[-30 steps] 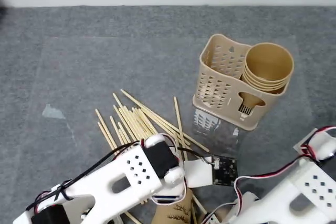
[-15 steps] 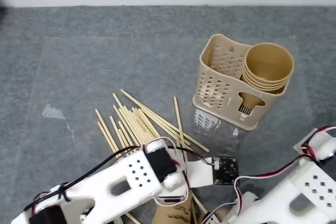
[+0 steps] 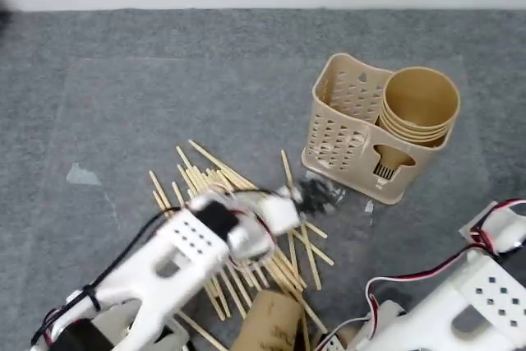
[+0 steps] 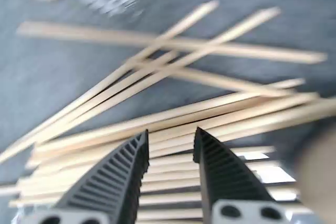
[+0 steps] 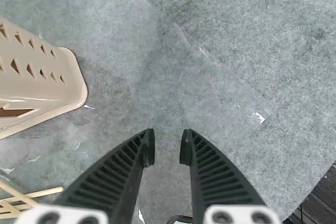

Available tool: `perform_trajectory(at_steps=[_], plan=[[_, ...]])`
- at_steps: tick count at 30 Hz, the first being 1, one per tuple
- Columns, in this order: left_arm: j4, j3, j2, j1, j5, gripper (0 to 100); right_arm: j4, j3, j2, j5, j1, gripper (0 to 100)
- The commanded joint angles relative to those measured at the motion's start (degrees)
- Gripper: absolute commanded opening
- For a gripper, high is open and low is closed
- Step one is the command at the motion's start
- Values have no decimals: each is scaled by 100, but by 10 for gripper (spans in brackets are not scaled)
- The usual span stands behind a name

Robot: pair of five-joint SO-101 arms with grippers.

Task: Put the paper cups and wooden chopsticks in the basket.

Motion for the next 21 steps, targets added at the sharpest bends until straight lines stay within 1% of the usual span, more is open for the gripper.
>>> perform_trajectory(at_steps=[1,3,5,7,9,12,15,19,21], plan=[[-229,-163,-44,-580,-158,145,-57,-35,-110,-26,22,101],[-185,-321,-44,-826,-158,145,-57,-35,-110,-26,22,101],[35,-549,-53,-1002,-158,145,-48,-35,-110,-26,22,101],[448,-831,-79,-1046,-158,145,-48,-35,-110,-26,22,101],[1029,-1138,-88,-993,-220,145,-48,-35,-110,-26,22,101],[1864,-1516,-88,-756,-316,145,-57,-35,-110,-26,22,101],[2497,-1701,-88,-387,-308,145,-57,-35,-110,-26,22,101],[2998,-1719,-88,229,-264,145,-57,-26,-101,-18,22,101],[3051,-1701,-88,492,0,145,-57,-26,-101,-18,22,101]])
